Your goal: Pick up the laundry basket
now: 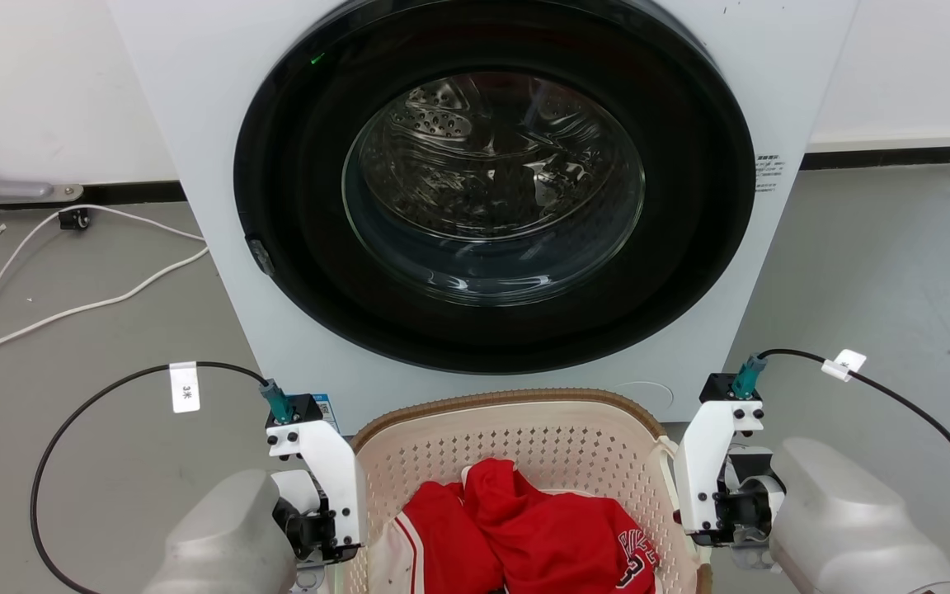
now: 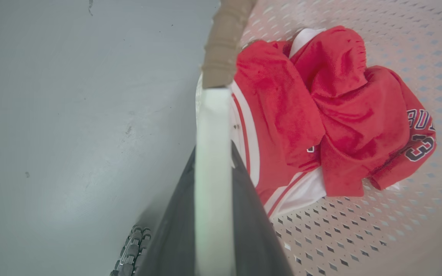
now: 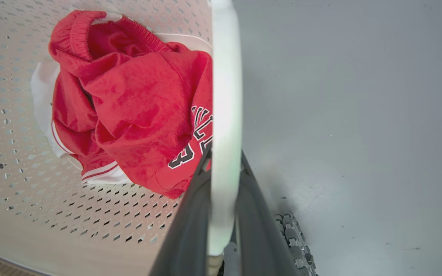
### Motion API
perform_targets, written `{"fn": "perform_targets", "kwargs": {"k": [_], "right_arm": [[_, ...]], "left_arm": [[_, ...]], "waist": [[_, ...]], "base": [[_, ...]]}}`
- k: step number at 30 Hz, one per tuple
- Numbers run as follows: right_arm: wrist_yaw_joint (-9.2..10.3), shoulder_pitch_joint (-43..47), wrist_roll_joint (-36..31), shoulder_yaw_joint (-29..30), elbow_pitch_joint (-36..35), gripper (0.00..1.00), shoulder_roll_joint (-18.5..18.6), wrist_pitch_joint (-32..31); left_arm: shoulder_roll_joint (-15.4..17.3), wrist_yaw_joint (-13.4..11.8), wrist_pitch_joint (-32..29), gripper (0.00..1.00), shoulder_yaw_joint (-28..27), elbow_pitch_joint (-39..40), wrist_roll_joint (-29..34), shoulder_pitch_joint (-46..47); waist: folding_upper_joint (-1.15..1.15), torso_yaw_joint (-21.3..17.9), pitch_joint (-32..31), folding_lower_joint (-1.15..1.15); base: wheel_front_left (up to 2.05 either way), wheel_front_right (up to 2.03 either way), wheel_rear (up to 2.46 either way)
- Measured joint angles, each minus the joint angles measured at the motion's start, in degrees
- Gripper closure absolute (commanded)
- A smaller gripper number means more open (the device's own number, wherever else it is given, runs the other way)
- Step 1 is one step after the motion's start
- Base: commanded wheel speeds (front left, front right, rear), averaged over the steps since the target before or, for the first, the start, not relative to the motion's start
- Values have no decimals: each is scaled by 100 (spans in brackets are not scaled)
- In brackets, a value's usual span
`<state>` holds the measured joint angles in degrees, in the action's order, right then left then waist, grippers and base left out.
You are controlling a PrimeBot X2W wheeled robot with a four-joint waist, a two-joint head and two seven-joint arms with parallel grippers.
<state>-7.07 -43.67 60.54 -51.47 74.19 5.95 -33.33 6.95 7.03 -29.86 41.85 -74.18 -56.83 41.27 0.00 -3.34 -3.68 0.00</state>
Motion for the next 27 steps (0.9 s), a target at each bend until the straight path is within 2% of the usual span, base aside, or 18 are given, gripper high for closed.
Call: {"fn": "perform_targets", "kwargs": {"k": [27], "right_arm": [[0, 35, -63, 85, 0, 100, -1, -9]], "left_arm": [[5, 0, 4, 100, 93, -5, -142, -24]], "waist": [[0, 14, -16, 0]], "base": [[0, 0, 0]]}}
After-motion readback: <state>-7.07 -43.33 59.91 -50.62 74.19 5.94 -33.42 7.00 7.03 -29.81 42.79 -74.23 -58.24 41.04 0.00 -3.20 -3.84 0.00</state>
